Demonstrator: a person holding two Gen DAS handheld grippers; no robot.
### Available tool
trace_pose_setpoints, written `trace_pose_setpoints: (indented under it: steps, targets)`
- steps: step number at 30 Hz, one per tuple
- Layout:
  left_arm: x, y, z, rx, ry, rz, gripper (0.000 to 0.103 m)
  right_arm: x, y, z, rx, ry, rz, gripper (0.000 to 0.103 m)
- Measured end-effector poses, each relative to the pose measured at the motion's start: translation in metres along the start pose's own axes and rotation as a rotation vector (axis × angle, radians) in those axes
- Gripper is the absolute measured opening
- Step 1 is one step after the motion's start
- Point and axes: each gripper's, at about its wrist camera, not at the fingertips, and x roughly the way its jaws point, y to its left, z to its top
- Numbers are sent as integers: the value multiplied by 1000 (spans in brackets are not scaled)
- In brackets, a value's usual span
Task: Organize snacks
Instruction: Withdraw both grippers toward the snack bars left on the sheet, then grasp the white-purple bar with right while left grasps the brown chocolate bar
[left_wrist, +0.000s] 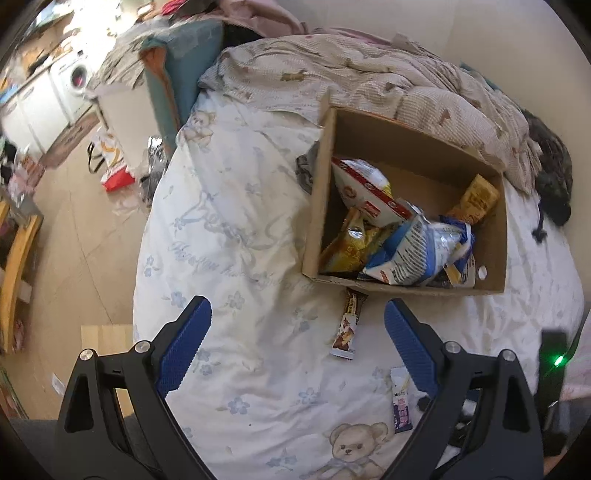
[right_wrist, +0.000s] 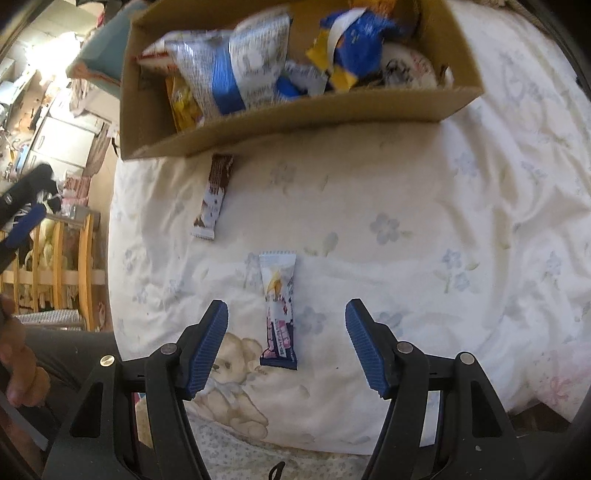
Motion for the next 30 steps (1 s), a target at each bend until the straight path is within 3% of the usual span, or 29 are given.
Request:
trace_pose_setpoints:
  steps: [7,9,13,15,21,27,30]
  targets:
    - [13,18,4,-105,54,4,93,37,26,-8,-119,113,-75,64]
    - [18,20,4,-125,74,-8,93,47,33,-9,-156,124,-113,50]
    - [21,22,4,-149,84,-15,93,57,38,-12,-197,122,-158,36]
    - [21,21,4,-142,81,-7,93,58,38,-11,-207,122,-174,20]
    - [43,11,-5,-93,145,-6,92,28,29,-5,-166,54,-95,20]
    - [73,-21,-18,37,226,-2,78,0,9,-3,-95,-32,-48,20]
    - [82,-36,-23,77,258,-34,77,-14,-1,1,-57,-60,-40,20]
